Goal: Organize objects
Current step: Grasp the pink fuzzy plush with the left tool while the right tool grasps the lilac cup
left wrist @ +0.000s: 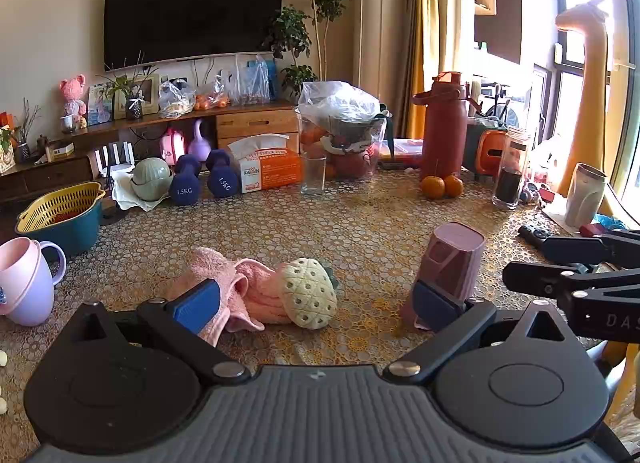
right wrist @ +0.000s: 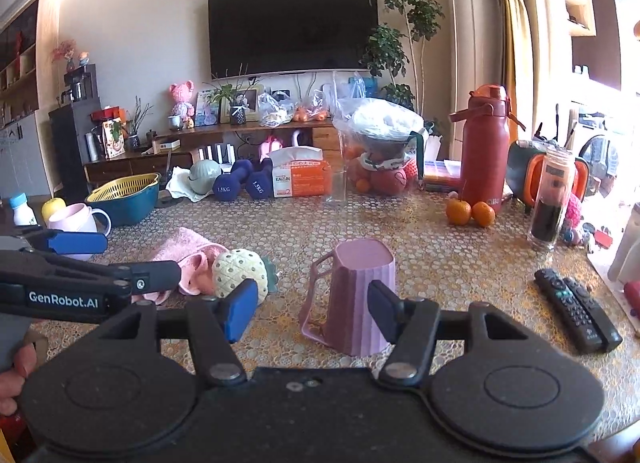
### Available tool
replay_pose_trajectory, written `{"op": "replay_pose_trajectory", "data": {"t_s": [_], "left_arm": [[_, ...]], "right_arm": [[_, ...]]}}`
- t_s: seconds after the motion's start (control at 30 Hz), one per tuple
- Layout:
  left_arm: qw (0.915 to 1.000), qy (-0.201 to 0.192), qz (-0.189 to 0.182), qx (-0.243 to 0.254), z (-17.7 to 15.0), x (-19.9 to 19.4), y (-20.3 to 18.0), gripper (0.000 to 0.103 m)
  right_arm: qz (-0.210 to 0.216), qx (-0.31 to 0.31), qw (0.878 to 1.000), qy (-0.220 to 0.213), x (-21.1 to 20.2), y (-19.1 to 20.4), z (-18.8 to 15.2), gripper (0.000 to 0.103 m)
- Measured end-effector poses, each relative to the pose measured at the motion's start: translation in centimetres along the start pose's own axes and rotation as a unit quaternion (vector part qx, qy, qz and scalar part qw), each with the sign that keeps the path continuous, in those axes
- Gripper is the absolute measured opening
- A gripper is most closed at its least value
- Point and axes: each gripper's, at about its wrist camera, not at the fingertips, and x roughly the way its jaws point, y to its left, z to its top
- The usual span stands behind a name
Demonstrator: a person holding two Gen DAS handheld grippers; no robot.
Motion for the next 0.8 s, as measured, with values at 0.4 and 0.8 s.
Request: {"op": "replay_pose_trajectory", "data": {"t_s": [0.4, 0.8], "left_arm": [[0.9977, 0.045, 0.051, 0.005, 2.1, 7.8, 5.4, 0.103], [0.9821, 0.141, 0.049, -0.115, 1.2, 15.1, 12.1, 0.102]], "right_arm": [[0.008, -0.042, 0.999, 0.027, 3.8, -3.4, 2.1, 0.06], [0.041, -0.064, 0.995, 0.07, 8.1, -4.7, 3.3, 0.06]]}}
